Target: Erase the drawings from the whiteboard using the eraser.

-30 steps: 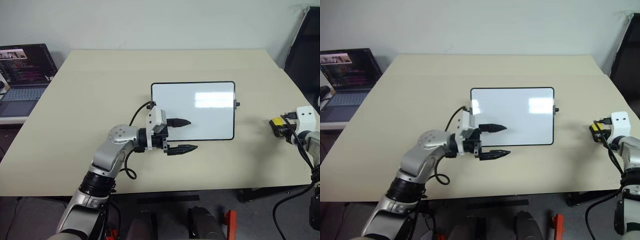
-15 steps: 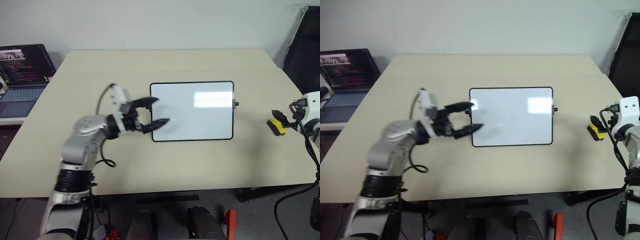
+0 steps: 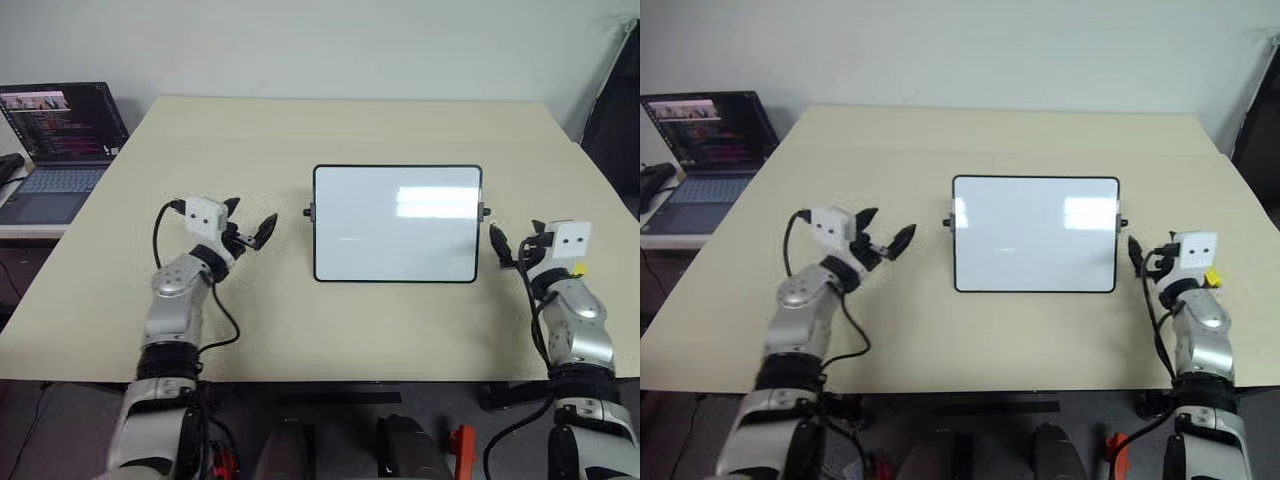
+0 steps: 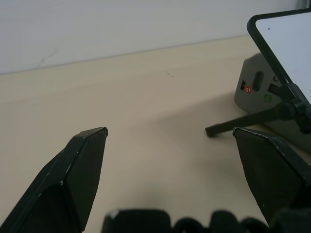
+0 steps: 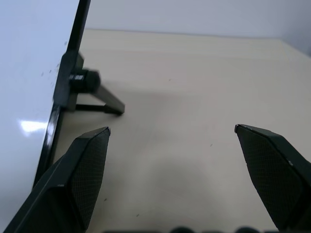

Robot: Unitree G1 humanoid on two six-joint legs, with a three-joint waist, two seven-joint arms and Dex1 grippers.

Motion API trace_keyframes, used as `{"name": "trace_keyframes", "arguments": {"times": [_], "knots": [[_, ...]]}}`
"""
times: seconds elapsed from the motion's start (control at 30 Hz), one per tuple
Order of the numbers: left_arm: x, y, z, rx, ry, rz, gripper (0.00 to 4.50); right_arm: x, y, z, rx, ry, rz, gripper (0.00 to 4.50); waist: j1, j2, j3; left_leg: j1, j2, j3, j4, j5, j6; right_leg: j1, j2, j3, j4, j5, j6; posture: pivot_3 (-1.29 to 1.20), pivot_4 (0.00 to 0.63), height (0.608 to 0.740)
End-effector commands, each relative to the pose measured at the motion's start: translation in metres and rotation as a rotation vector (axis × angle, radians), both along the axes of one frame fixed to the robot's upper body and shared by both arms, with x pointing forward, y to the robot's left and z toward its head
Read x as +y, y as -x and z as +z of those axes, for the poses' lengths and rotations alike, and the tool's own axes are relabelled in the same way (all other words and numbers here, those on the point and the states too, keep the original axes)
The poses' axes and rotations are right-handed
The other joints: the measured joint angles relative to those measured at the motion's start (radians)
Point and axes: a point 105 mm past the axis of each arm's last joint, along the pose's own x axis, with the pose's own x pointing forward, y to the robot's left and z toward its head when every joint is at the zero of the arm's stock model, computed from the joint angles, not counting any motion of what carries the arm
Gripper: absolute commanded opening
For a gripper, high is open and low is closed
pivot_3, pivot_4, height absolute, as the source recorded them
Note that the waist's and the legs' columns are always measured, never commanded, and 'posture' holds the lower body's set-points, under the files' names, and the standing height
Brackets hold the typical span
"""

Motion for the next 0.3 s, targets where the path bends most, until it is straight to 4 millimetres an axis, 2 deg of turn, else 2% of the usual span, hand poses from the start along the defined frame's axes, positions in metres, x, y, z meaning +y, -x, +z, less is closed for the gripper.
{"name": "trace_keyframes", "arguments": {"times": [0.03, 0.13, 0.3], "knots": [[-0.013, -0.006, 0.002, -0.089, -0.010, 0.058, 4.50, -0.005, -0.003, 0.002, -0.040, -0.001, -0.050, 4.46, -0.001, 0.000, 0.000, 0.000, 0.000, 0.000, 0.000, 0.000, 0.000, 0.000, 0.000, 0.000, 0.000, 0.000, 0.000, 0.00, 0.150, 0.740], [-0.015, -0.010, 0.001, -0.109, 0.017, 0.095, 4.50, -0.006, -0.008, 0.004, -0.052, -0.019, -0.077, 4.46, -0.004, 0.000, 0.000, 0.000, 0.000, 0.001, 0.000, 0.000, 0.000, 0.000, 0.000, 0.001, 0.000, 0.000, 0.000, 0.00, 0.150, 0.740], [-0.017, -0.005, -0.011, -0.105, -0.004, 0.103, 4.50, 0.002, -0.011, -0.009, -0.006, -0.037, -0.053, 4.46, -0.008, 0.000, 0.000, 0.001, 0.000, 0.001, 0.000, 0.000, 0.000, 0.000, 0.000, 0.001, 0.000, 0.000, 0.000, 0.00, 0.150, 0.740]]}}
